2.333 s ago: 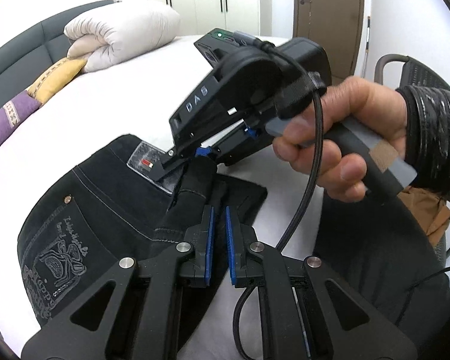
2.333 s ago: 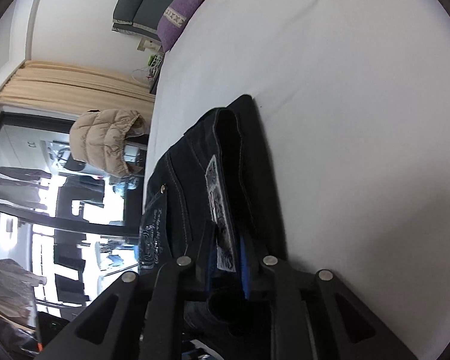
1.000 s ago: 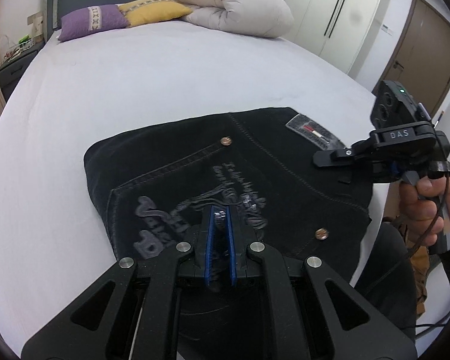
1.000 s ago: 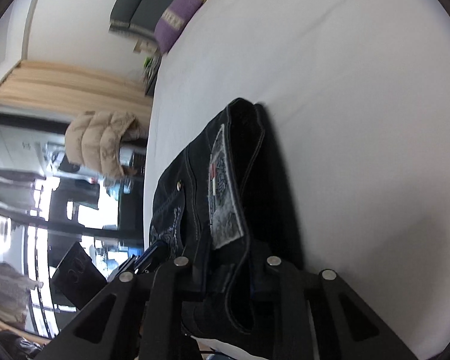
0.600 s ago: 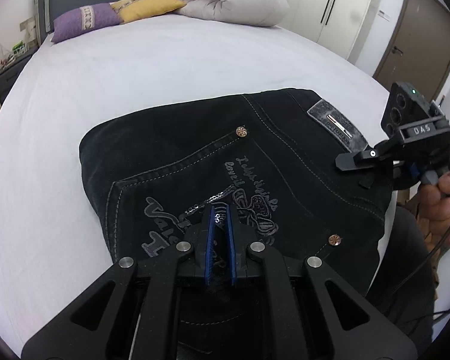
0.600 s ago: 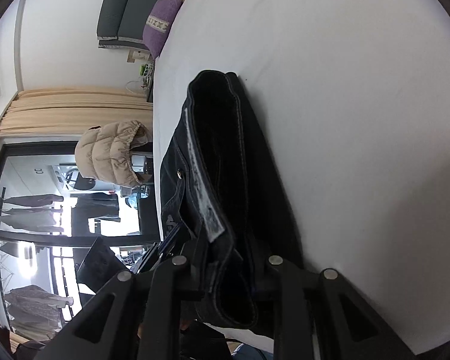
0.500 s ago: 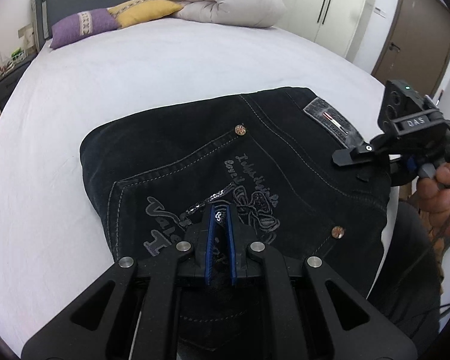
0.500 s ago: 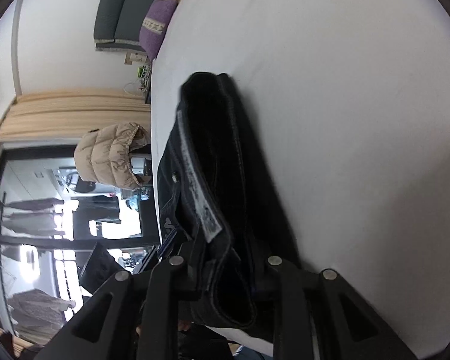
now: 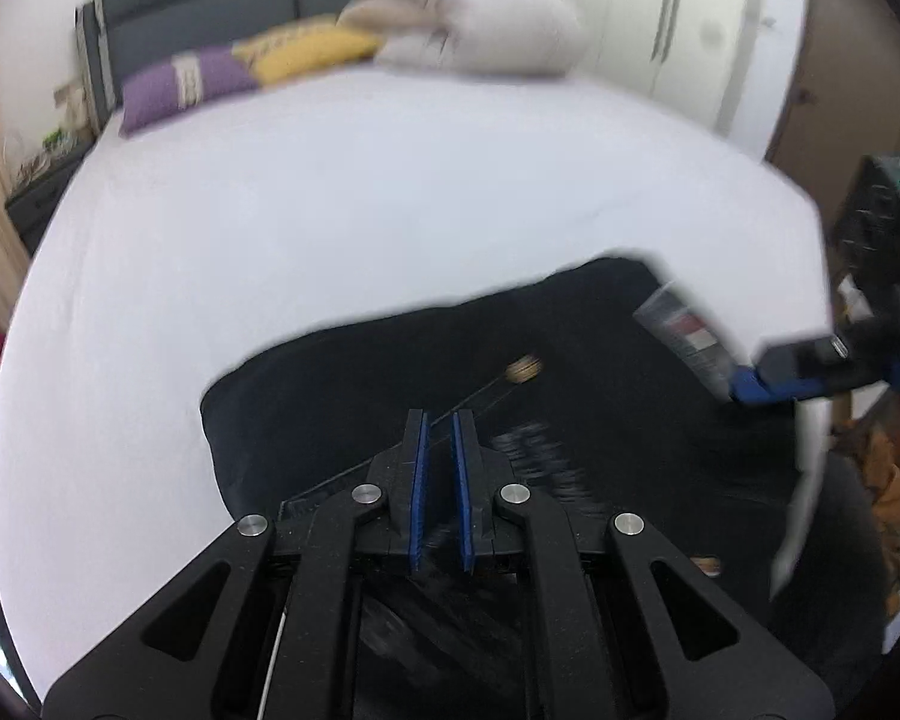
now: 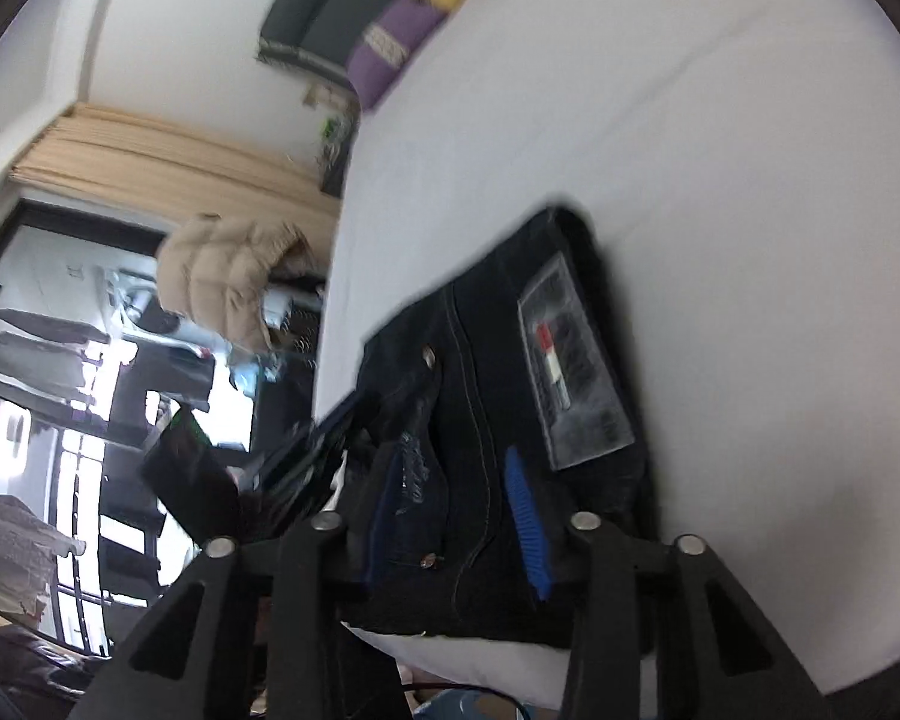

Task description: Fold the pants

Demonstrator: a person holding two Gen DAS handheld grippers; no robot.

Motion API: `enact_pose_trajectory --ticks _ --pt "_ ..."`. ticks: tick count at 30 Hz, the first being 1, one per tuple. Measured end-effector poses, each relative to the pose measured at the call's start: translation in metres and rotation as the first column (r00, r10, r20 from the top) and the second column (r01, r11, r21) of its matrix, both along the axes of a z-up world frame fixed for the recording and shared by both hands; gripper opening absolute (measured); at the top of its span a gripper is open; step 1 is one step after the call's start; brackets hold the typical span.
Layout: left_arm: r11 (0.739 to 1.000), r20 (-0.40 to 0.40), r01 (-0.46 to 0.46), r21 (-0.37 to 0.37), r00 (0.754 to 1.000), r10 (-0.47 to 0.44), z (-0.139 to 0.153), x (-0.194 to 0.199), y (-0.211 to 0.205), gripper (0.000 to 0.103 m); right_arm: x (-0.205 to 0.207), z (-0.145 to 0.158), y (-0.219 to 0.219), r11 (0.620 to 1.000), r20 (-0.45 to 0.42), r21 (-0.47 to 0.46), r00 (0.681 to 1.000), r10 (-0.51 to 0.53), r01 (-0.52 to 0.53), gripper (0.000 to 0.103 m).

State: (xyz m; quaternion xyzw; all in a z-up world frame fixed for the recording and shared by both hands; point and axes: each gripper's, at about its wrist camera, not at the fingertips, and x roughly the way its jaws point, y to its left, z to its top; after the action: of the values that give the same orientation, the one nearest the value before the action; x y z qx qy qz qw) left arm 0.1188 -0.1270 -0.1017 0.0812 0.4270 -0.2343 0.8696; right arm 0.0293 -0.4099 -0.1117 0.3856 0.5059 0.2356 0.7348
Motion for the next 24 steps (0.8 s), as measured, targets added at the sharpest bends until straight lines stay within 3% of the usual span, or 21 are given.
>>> enact_pose_trajectory --ticks 1,3,5,8,14,21,22,24 --pt "1.000 -0.031 -0.008 -0.017 0.999 0.007 -0.008 0.006 0.001 0.007 0.002 -0.007 0.004 1.000 -0.023 -0.010 1.000 0.001 -0.001 0.037" --pt "0.998 -0.063 -0.016 -0.066 0.998 0.012 -0.019 0.009 0.010 0.007 -0.001 -0.019 0.008 0.999 -0.026 -0.048 1.000 0.001 -0.002 0.018" --pt "1.000 -0.018 0.002 -0.013 1.000 -0.002 -0.019 -0.001 0.004 0.007 -0.008 -0.026 0.002 0.998 -0.025 -0.068 0.999 -0.020 0.019 0.000" --pt "0.999 0.002 -0.009 0.037 1.000 0.009 -0.015 -0.015 -0.005 0.007 -0.019 -0.033 -0.010 0.998 -0.029 -0.023 0.997 -0.065 0.064 0.000" --pt "0.988 0.037 0.018 0.155 0.999 -0.024 -0.001 -0.072 -0.014 0.008 -0.044 -0.024 -0.014 0.993 0.014 -0.041 0.994 -0.109 0.109 0.000" --pt "0.983 0.030 0.030 0.181 0.999 -0.036 0.002 -0.107 -0.011 0.008 -0.058 -0.018 -0.007 0.988 0.030 -0.066 0.990 -0.138 0.140 0.001" --pt "0.984 0.027 0.026 0.179 0.999 -0.031 0.003 -0.109 -0.010 0.008 -0.055 -0.014 -0.003 0.987 0.034 -0.082 0.990 -0.134 0.136 0.008" --pt "0.982 0.028 0.026 0.186 0.999 -0.032 0.002 -0.110 -0.005 0.008 -0.052 0.000 0.002 0.988 0.057 -0.103 0.992 -0.113 0.119 0.030"
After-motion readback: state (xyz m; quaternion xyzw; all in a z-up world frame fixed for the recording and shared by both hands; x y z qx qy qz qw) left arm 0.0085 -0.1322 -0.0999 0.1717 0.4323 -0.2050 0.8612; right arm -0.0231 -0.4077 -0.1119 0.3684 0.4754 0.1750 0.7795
